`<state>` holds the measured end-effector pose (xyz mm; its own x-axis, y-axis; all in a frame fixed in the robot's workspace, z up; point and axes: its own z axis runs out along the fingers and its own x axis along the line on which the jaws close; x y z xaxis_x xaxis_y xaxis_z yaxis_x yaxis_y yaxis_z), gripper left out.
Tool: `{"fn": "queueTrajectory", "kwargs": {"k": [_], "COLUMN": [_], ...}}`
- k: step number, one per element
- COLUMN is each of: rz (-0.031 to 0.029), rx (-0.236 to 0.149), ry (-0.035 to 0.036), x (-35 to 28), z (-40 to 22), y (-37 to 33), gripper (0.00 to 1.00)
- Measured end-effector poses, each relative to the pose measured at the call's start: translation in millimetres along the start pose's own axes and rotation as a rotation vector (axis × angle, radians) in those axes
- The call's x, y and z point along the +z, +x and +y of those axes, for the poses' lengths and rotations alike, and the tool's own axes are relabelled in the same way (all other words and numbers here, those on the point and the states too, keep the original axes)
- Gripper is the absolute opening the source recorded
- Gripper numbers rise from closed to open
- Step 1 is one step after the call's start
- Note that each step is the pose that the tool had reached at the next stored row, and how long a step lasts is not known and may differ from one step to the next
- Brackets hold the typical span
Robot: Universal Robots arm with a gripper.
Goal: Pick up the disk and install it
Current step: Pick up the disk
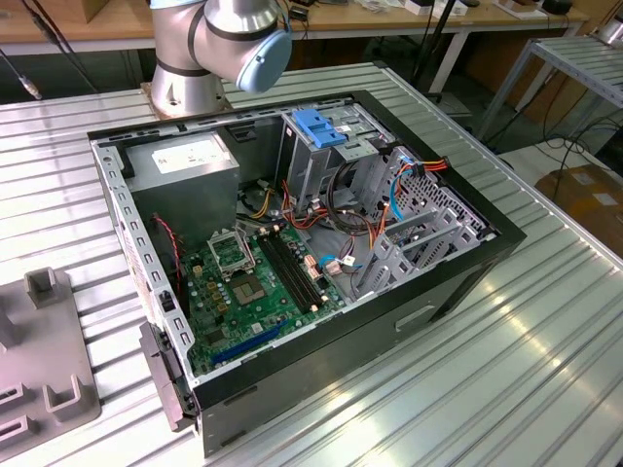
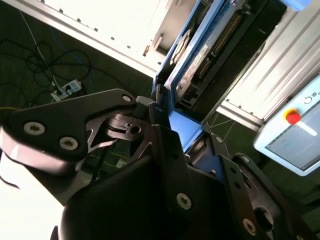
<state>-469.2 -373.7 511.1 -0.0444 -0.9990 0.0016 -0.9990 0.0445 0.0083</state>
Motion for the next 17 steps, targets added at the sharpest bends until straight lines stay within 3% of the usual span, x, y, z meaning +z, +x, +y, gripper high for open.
{"fn": "queueTrajectory", "kwargs": {"k": [5, 13, 17], "rz": [0.0, 0.0, -0.0001], "rx": [0.0, 0.0, 0.0], "ry": [-0.0001, -0.0001, -0.0003], "x": [-0.1, -0.3, -0.4], "z": [-16.5, -35.7, -52.0], "y": [-0.8, -1.6, -2.4], "gripper": [0.37, 0.37, 0.37]}}
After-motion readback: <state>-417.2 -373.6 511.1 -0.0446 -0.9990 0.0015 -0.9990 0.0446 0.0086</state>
